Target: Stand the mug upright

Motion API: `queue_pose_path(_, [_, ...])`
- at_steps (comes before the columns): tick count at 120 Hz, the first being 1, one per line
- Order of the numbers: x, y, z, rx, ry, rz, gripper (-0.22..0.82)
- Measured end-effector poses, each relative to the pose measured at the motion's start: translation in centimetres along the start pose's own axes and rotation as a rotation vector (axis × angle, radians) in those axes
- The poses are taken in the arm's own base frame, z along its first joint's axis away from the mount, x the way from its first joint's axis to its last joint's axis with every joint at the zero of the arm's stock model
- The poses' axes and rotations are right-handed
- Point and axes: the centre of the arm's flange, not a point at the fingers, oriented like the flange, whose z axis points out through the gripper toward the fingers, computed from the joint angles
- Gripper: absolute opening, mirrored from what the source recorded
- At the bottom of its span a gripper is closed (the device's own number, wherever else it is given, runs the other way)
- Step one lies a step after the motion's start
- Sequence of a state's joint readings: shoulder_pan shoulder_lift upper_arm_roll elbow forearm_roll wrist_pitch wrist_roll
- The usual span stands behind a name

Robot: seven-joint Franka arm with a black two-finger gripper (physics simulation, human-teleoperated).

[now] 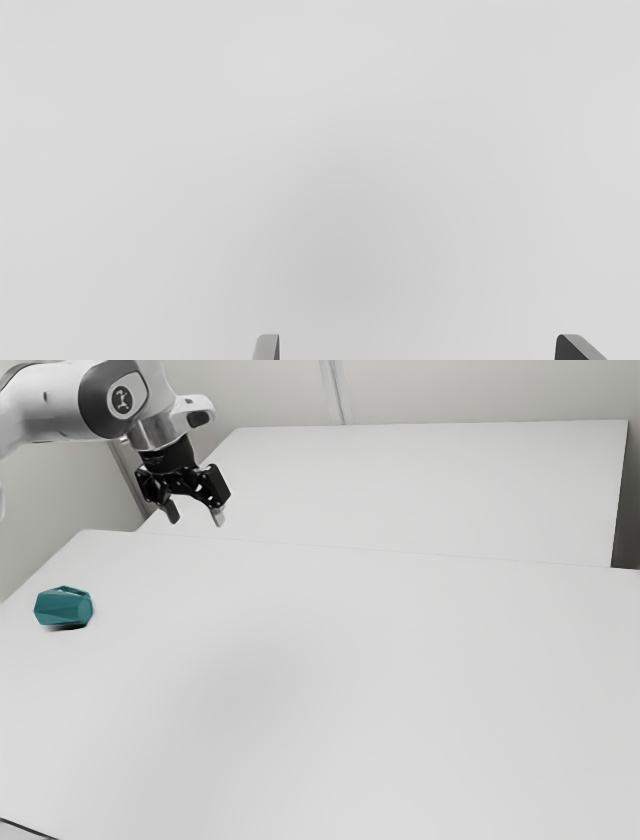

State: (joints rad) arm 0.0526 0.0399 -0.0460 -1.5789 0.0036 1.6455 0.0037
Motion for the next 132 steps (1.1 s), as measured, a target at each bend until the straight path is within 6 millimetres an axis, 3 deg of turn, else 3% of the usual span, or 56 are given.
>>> queue_pose_path(49, [0.1, 0.1, 0.1, -0.002, 0.008, -0.008, 0.6])
queue_pose_path(91, [-2.3, -2.4, 1.7, -0.044, -0.006, -0.077, 0.6])
queue_pose_path(104, [-2.8, -5.9, 2.7, -0.077, -0.013, -0.141, 0.6])
queue_pose_path(132, [-5.2, -18.5, 4.1, -0.172, 0.027, -0.255, 0.6])
